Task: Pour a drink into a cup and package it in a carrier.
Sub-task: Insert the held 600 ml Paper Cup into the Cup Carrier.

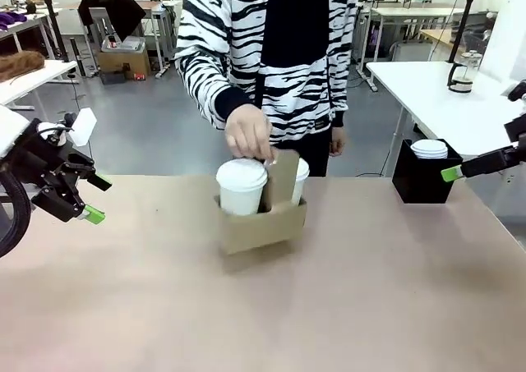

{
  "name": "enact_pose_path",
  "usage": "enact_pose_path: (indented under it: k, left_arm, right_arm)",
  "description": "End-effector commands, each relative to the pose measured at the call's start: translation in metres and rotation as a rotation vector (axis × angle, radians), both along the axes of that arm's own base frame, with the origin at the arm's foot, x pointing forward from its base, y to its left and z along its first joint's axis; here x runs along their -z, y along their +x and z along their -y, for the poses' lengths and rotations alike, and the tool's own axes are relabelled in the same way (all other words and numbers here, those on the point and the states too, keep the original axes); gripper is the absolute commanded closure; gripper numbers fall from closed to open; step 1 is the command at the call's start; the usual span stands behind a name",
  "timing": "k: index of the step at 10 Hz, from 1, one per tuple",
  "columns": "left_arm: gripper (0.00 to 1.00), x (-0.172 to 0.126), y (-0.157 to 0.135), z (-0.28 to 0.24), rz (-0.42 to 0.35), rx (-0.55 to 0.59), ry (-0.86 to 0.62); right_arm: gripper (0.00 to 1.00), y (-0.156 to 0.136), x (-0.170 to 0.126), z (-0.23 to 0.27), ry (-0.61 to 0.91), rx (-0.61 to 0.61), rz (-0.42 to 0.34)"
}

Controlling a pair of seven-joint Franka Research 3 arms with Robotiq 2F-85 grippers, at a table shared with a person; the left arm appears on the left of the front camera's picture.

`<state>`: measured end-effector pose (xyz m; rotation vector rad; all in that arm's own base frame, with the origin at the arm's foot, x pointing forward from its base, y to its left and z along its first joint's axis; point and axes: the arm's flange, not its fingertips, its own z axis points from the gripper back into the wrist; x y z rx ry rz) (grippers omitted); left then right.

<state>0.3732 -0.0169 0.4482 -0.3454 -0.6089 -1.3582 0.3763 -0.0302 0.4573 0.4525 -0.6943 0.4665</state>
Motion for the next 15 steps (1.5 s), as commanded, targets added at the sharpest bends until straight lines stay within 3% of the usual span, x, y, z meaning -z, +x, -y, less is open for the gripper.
enact_pose_path:
  k: [1,15]
  left_arm:
    - [0.0,0.0014,0.0011,-0.0004,0.013,0.019,-0.022]
    - [0.0,0.0014,0.0011,-0.0004,0.013,0.019,-0.022]
  right_arm:
    - [0.0,0.0,-0.0003,0.0004,-0.004,-0.002,0.001]
    - [0.0,0.0,-0.0003,0.0004,-0.004,-0.002,0.001]
